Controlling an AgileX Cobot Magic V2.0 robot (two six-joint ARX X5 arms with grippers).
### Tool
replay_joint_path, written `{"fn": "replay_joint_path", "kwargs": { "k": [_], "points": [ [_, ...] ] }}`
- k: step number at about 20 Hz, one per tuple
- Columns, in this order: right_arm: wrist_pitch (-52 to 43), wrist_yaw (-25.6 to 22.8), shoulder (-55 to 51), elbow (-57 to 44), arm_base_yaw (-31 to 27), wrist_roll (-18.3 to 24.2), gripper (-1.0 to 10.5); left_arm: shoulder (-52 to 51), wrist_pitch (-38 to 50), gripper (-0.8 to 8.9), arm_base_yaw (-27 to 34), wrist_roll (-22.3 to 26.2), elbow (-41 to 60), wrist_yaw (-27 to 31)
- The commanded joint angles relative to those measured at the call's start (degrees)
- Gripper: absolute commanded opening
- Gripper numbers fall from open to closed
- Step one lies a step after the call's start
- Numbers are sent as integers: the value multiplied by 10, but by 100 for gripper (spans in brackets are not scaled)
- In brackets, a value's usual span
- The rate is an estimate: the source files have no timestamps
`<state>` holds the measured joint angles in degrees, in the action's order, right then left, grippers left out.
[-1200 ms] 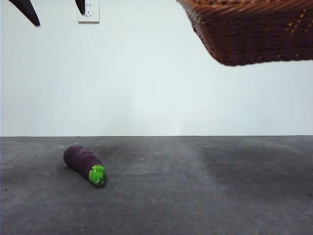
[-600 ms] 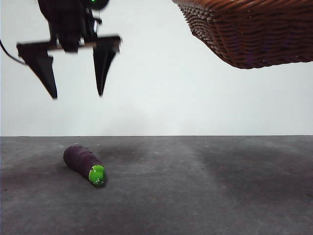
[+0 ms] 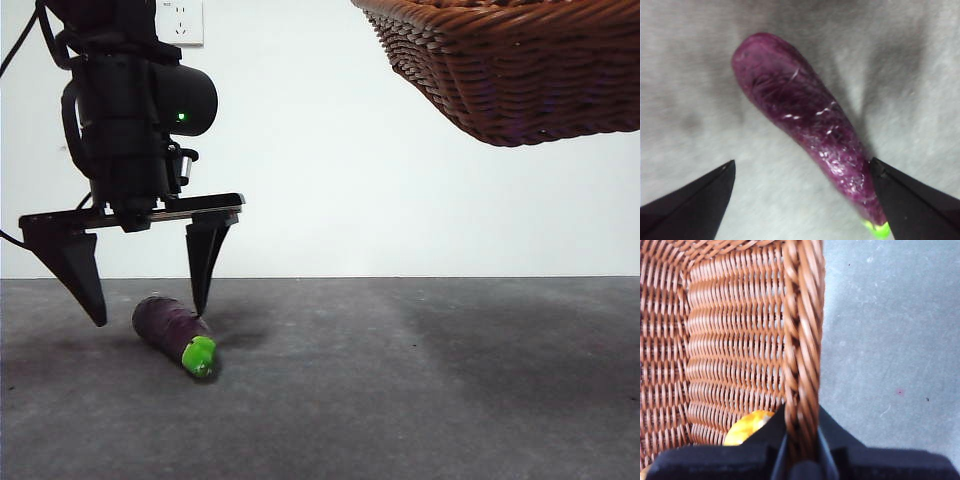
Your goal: Help me put the vegetables on the table into the basket
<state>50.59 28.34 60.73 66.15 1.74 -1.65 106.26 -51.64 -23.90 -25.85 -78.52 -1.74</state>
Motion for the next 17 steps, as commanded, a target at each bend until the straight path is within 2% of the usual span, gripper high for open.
{"fn": "replay_joint_path", "kwargs": {
  "k": [1,9,14,16,17],
  "points": [
    [-8,6,-2,5,0,3,-12,4,19,449,1,-12,5,-2],
    [-8,6,-2,5,0,7,-12,22,36,433,1,-32,5,-9],
    [-8,6,-2,5,0,9,-12,29,51,352,-3,-38,5,-15],
    [-8,6,-2,5,0,9,-12,29,50,138,-3,-37,5,-15],
    [-8,6,-2,5,0,9,-12,29,51,77,-3,-35,5,-15]
  ]
}}
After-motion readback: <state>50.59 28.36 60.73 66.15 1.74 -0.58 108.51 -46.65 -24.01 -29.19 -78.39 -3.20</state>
